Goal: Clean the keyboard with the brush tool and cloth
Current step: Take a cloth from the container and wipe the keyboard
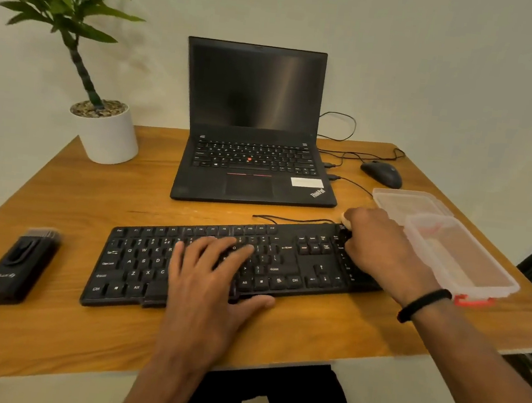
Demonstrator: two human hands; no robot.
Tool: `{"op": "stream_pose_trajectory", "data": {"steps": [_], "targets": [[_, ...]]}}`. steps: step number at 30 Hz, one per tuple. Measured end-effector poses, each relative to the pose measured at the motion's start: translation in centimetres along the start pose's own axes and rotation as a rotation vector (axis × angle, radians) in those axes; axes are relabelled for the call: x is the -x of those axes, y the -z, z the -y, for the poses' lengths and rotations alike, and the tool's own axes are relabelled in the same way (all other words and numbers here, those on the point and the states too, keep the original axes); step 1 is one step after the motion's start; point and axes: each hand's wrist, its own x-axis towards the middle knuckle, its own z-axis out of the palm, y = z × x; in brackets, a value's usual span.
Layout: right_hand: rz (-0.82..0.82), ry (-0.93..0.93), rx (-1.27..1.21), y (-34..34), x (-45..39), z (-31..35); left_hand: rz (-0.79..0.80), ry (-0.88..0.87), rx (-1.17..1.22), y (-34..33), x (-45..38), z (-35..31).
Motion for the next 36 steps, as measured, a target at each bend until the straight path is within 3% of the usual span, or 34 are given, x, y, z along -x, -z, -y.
{"op": "stream_pose_trajectory", "data": {"steps": [4, 14, 20, 25, 32, 36], "targets": [[-0.016, 0.06, 0.056, -0.6, 0.9, 2.0, 0.028, 0.058, -0.017, 0.7, -0.2, 1.6], [0.049, 0.293, -0.118, -1.4, 3.3, 9.7, 0.03, 0.055, -0.007, 0.5, -0.6, 1.8], [0.245, 0.25, -0.368, 2.8, 2.1, 6.0, 0.014, 0.058, -0.011, 0.5, -0.5, 1.8], [0.044, 0.11, -0.261, 2.2, 0.7, 4.8, 0.023, 0.057, -0.012, 0.4, -0.5, 1.8], [0.072, 0.273, -0.228, -1.6, 2.3, 7.7, 0.022, 0.067, -0.031, 0.5, -0.5, 1.7], [0.069, 0.257, -0.224, -0.7, 4.3, 6.9, 0.013, 0.076, -0.017, 0.4, -0.4, 1.5]]}}
